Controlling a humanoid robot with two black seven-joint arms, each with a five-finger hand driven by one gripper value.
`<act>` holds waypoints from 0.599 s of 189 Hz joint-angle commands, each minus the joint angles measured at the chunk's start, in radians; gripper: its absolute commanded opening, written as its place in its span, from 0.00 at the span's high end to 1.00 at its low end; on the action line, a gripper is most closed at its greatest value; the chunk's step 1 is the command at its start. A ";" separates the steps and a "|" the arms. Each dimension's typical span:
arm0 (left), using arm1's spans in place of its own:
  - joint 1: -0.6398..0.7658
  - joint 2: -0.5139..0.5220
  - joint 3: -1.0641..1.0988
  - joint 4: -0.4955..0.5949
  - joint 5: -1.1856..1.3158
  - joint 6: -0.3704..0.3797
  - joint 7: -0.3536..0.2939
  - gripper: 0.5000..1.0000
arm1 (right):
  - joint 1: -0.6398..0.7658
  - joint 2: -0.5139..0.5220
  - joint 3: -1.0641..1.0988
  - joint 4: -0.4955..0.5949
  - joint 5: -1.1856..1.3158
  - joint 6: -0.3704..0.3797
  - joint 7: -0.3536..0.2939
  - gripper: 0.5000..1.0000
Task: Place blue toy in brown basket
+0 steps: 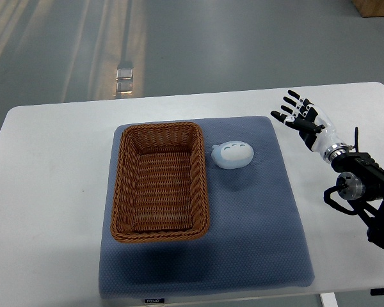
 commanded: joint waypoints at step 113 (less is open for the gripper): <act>0.000 0.000 0.000 0.002 0.001 0.000 0.000 0.00 | 0.006 -0.014 -0.022 0.016 -0.018 0.009 0.006 0.18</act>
